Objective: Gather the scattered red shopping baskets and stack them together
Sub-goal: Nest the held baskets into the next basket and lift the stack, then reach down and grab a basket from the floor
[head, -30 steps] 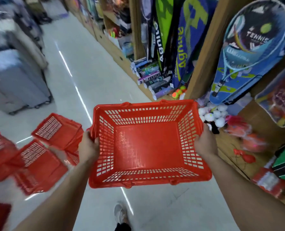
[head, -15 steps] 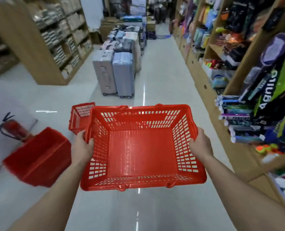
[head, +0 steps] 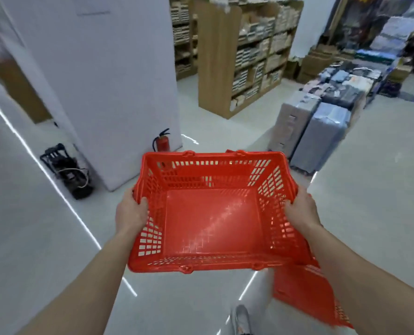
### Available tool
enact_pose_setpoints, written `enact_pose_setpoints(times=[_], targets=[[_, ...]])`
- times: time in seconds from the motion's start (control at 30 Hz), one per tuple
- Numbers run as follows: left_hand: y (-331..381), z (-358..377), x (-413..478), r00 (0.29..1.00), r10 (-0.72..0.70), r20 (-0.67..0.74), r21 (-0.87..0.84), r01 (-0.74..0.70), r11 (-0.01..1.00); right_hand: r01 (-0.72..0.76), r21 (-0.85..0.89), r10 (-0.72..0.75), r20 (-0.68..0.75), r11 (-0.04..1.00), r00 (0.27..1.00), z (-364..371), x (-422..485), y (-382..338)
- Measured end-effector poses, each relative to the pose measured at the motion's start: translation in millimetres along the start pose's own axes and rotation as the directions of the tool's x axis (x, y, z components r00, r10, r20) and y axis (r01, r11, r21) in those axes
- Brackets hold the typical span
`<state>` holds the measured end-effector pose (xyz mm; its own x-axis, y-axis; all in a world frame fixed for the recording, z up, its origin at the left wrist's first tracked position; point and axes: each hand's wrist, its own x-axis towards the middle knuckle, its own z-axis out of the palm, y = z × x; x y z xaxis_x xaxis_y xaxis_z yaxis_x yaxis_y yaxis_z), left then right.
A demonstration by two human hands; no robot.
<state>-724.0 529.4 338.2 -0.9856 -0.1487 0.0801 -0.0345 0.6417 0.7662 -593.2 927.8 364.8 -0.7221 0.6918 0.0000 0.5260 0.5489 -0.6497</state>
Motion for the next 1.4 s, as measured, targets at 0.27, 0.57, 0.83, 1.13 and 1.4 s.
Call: enact_pose_setpoints(times=[0.27,0.57,0.83,1.13,1.4], targets=[[-55,-19,121,0.975,-0.177,-0.134,-0.03,0.175,0.984,0.16,0.021,-0.161,0.152,0.987,0.975,141,113,-116],[-82,30,307,0.927,-0.366,-0.084,-0.076,0.36,0.93,0.149,0.042,-0.155,0.263,0.988,0.952,270,279,-220],[-130,99,427,0.87,-0.491,0.036,-0.056,0.492,0.869,0.102,-0.021,-0.089,0.333,0.995,0.939,382,379,-258],[-224,213,510,0.809,-0.57,0.144,-0.022,0.578,0.816,0.047,-0.083,-0.012,0.376,0.995,0.926,528,462,-205],[-308,310,525,0.769,-0.616,0.168,0.012,0.624,0.782,-0.001,-0.119,0.055,0.452,0.993,0.89,626,490,-112]])
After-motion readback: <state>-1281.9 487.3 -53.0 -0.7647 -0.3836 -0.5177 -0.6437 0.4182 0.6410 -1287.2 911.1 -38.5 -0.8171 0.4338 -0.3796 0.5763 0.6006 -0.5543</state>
